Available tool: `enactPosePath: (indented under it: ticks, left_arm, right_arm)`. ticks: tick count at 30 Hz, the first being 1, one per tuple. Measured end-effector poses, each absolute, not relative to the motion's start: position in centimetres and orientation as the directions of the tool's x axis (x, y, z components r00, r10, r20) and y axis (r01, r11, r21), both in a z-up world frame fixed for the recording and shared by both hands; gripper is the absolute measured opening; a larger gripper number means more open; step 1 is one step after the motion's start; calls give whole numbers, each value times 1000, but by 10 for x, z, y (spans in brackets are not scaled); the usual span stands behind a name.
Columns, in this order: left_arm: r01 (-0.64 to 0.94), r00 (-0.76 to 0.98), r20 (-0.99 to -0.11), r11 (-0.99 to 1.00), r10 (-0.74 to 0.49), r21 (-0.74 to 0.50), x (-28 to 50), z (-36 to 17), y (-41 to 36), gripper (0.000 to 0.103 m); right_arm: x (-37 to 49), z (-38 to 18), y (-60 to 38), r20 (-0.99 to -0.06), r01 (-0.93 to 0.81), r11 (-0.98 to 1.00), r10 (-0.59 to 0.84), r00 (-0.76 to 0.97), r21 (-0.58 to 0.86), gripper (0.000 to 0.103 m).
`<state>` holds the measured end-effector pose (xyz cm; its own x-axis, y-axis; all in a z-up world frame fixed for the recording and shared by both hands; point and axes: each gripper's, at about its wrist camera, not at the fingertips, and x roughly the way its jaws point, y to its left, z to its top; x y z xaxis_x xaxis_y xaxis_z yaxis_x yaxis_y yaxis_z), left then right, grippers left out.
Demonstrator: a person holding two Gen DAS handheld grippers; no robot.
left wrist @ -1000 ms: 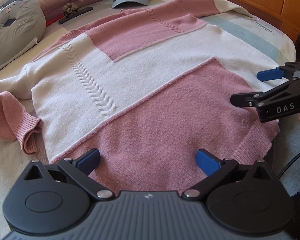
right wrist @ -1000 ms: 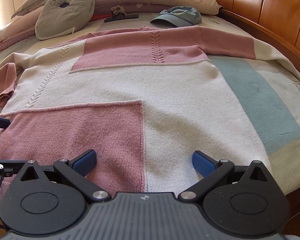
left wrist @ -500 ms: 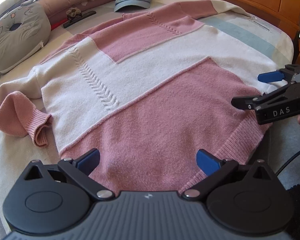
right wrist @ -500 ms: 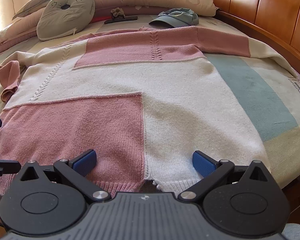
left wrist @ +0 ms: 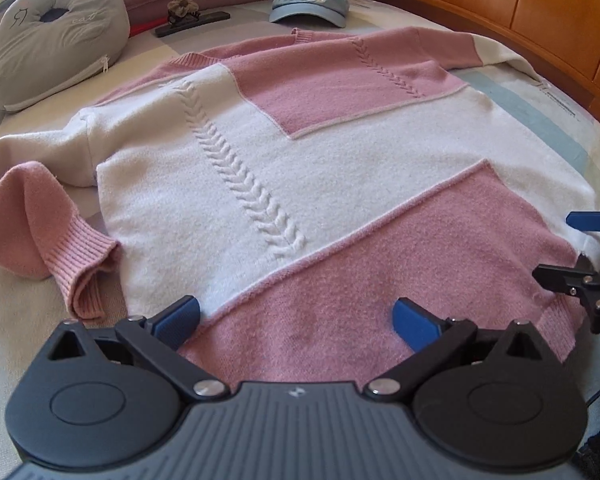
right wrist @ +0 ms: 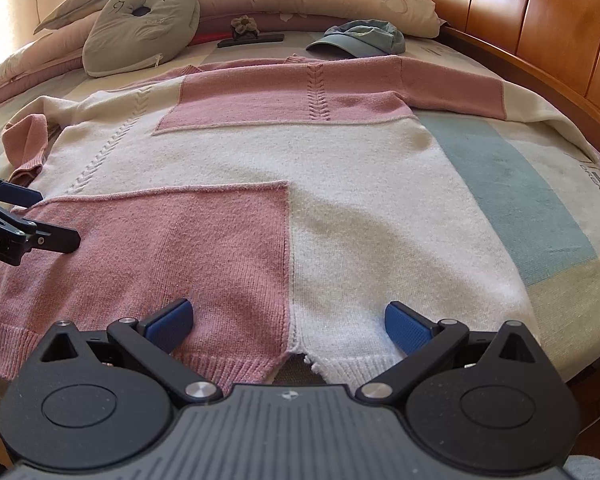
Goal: Fold clothes
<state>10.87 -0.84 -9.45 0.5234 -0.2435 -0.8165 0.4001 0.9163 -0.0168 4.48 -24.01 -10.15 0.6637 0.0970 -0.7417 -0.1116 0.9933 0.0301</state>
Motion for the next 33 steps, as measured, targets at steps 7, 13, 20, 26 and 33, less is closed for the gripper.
enactPosePath:
  ticks: [7, 13, 20, 26, 33]
  left_arm:
    - [372, 582, -774, 928, -248, -18, 157, -67, -4, 102]
    - [362, 592, -784, 931, -189, 50, 206, -80, -21, 102]
    - [319, 561, -800, 947, -211, -26, 206, -99, -8, 102]
    - [363, 559, -796, 932, -232, -17, 215, -77, -12, 102]
    - [446, 550, -775, 894, -311, -43, 260, -73, -47, 102]
  right_arm:
    - [48, -101, -240, -750, -130, 991, 107, 652, 28, 103]
    - [49, -100, -243, -757, -141, 989, 120, 642, 37, 103]
    - [48, -96, -251, -773, -150, 988, 131, 621, 47, 103]
    - [61, -85, -272, -772, -100, 988, 151, 617, 114, 103]
    - [91, -81, -293, -767, -23, 986, 143, 626, 165, 103]
